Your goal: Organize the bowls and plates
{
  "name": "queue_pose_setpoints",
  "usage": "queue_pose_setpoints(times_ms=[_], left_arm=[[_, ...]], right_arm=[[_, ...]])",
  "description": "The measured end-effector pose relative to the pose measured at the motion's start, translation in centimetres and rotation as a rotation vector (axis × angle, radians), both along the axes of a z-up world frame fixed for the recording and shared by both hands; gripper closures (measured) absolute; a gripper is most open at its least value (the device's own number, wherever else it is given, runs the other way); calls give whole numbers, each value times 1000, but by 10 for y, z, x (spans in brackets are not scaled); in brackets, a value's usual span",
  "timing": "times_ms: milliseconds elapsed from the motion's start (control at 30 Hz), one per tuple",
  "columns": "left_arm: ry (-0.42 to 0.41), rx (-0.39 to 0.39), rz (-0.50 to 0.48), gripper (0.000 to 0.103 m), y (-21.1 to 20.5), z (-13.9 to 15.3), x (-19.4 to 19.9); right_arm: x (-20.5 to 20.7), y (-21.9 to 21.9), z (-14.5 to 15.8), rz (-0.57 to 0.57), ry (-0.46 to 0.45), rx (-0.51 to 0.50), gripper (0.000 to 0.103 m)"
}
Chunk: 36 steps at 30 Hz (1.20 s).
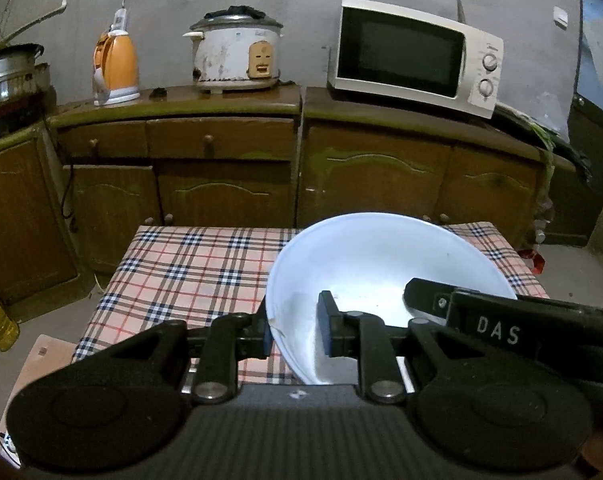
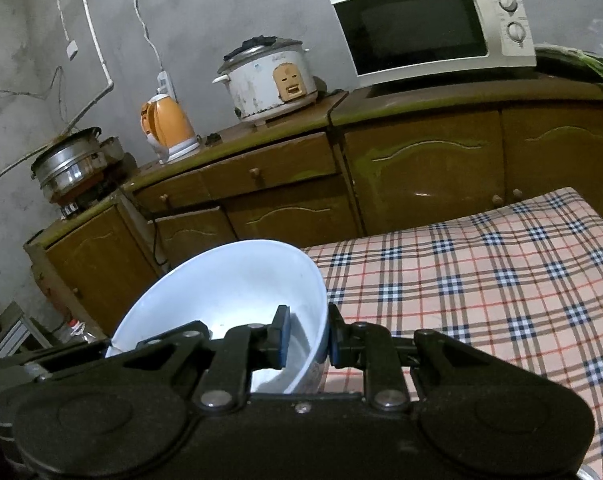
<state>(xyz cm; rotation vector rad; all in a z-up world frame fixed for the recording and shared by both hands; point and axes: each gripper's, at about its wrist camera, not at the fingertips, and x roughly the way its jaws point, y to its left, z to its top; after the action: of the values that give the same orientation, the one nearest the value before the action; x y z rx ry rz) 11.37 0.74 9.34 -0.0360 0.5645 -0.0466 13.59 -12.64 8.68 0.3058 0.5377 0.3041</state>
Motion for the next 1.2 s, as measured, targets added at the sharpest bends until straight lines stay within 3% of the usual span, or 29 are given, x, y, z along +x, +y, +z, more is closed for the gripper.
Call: queue_pose_setpoints(times_ms=[1200], left_arm=[[3,4,-75,80,-53,-17,-42]], right_arm=[[-61,-61,-19,-75,-7,11,78]])
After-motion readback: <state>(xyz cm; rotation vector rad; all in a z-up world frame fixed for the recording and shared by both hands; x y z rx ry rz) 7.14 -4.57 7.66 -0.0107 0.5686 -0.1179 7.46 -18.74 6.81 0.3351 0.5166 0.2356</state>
